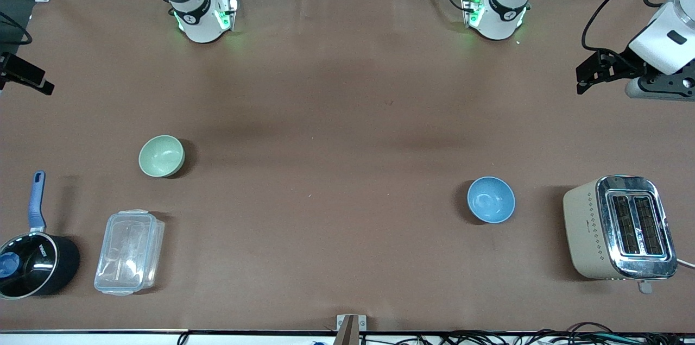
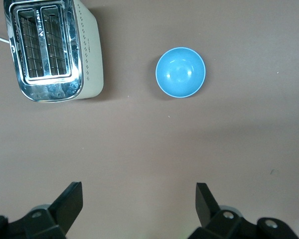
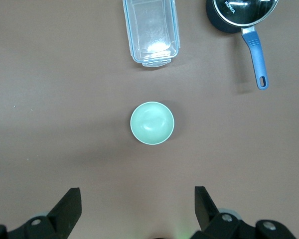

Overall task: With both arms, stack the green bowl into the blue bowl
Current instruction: 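Reach the left gripper to the blue bowl while the right gripper reaches green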

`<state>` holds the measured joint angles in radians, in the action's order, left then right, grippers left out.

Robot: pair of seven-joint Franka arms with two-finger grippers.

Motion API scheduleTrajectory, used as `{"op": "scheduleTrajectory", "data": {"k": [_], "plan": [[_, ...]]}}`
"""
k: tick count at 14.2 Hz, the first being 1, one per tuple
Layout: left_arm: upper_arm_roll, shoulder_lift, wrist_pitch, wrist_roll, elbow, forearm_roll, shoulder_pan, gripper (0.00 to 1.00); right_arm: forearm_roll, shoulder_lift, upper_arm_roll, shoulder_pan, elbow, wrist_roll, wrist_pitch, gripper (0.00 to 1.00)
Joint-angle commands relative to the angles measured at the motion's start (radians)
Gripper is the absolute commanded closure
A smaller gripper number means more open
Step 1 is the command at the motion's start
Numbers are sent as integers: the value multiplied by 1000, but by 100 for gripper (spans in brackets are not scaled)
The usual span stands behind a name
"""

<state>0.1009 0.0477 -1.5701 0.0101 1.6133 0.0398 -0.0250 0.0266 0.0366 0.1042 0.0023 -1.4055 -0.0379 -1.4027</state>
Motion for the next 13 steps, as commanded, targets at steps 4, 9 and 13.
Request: {"op": "scheduleTrajectory", "data": {"k": [4,9,13], "plan": [[3,-46,12,14,-32,-52,13,0,3,-6,-1,-4,-6,4,-1,0],[5,-286,-288,-7,28,-26,0,0,-10,-7,2,-7,-200,33,-160,0],[2,-495,-538,-7,75,-15,11,0,-25,-7,3,-37,-480,102,-460,0]]}}
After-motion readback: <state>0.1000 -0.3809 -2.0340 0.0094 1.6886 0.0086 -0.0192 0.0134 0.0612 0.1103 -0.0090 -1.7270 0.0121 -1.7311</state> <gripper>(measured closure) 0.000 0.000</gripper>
